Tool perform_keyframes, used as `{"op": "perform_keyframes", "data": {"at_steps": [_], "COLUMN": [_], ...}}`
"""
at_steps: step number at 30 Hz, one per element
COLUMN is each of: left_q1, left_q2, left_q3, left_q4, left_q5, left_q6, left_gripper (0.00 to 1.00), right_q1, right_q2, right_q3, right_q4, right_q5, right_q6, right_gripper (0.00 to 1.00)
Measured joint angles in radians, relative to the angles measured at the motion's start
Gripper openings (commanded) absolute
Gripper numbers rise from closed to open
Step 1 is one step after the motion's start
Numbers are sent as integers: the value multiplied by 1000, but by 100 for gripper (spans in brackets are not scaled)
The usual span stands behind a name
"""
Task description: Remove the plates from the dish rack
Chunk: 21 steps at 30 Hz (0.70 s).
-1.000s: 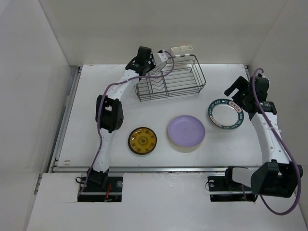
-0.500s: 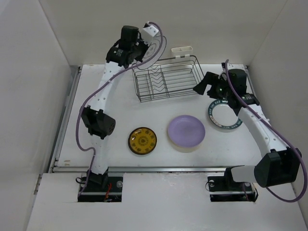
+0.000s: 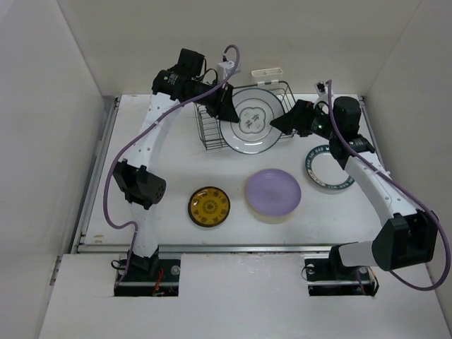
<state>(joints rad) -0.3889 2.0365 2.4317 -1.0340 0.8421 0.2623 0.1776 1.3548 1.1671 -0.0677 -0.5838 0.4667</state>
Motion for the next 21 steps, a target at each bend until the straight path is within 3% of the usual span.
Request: {"op": "perform_keyframes", "data": {"at_steps": [3, 5, 7, 8, 9, 11, 12, 13, 16, 19, 21], "left_q1": [-3, -3, -8, -10, -11, -11, -7, -2, -5, -15, -20], "left_q2": [0, 0, 0, 0, 0, 1, 1, 1, 1, 1, 1], "left_q3": [-67, -100, -117, -121, -126, -136, -139, -141, -141, -141, -141], "left_q4": [-27, -39, -43, -44, -45, -43, -50, -55, -41, -17, 3], "left_q5": [121, 177, 206, 202, 192, 169, 170, 171, 129, 47, -13], "left_q6": [-11, -16, -20, -21, -22, -26, -50, -59, -66, -91, -113], "left_gripper": [0, 0, 0, 0, 0, 0, 3, 14, 69, 96, 100], "right_q1": [1, 1, 1, 1, 1, 11, 11, 12, 14, 9, -1], "right_q2": [-11, -6, 3, 8, 12, 13, 11, 11, 10, 11, 11], "right_q3": [-21, -26, -35, -41, -46, -52, -57, -63, -70, -79, -92], "right_q4": [52, 73, 101, 114, 132, 159, 172, 190, 198, 177, 168], "right_q5": [-19, -31, -56, -74, -101, -135, -158, -174, -168, -130, -112], "right_q6": [28, 47, 64, 83, 96, 113, 102, 92, 105, 125, 146], "right_gripper": [99, 89, 63, 34, 21, 0, 0, 0, 0, 0, 0]}}
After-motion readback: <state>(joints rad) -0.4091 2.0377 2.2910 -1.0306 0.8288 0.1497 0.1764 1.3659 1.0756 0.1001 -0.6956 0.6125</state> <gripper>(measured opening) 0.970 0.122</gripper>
